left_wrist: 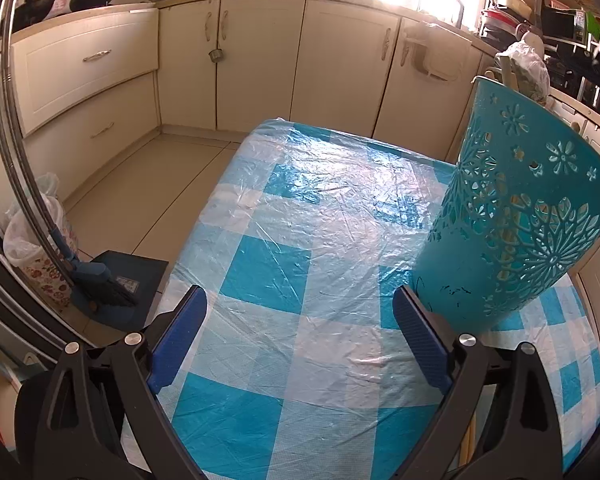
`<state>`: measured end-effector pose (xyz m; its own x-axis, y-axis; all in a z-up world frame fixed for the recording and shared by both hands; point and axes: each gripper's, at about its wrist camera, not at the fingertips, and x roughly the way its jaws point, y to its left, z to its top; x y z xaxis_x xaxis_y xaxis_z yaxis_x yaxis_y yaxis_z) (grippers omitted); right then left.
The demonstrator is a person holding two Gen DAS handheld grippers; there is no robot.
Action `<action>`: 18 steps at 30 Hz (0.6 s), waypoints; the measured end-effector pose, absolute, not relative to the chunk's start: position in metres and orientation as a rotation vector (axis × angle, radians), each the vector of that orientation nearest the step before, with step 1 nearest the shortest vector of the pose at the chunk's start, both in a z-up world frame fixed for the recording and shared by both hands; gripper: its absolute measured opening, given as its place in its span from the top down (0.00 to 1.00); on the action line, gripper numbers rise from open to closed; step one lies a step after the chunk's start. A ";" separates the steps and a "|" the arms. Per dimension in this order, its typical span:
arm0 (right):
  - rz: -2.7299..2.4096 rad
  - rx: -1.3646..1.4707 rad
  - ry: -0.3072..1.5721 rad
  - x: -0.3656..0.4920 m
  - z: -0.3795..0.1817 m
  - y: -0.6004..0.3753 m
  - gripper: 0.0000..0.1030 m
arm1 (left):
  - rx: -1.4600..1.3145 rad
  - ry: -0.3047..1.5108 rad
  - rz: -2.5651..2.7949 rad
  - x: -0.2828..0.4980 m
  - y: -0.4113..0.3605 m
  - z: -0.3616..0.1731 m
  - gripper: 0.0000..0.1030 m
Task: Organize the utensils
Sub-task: 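Move the right tool away from the basket toward the sticks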
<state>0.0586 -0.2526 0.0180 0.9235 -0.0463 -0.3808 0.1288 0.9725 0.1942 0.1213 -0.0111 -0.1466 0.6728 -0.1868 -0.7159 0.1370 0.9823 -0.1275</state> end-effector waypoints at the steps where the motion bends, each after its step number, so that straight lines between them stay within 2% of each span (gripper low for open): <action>1: -0.085 0.215 0.391 0.056 0.017 -0.252 0.94 | -0.066 0.814 -0.182 0.121 -0.011 -0.147 0.12; 6: -0.072 0.209 0.407 0.037 0.014 -0.250 0.94 | -0.073 0.819 -0.182 0.123 -0.009 -0.148 0.12; 8: -0.076 0.219 0.409 0.026 0.014 -0.253 0.90 | -0.075 0.820 -0.181 0.123 -0.009 -0.148 0.12; 10: -0.086 0.231 0.410 0.015 0.014 -0.256 0.78 | -0.075 0.820 -0.181 0.123 -0.008 -0.148 0.12; 15: -0.094 0.251 0.446 -0.020 0.007 -0.257 0.76 | -0.074 0.820 -0.181 0.123 -0.008 -0.148 0.11; 18: -0.074 0.251 0.536 -0.038 -0.013 -0.245 0.74 | -0.074 0.820 -0.181 0.124 -0.008 -0.148 0.11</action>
<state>-0.0384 -0.2446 -0.0133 0.8577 -0.0048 -0.5141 0.1353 0.9668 0.2168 0.1235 -0.0082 -0.1483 0.6680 -0.1888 -0.7198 0.1316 0.9820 -0.1354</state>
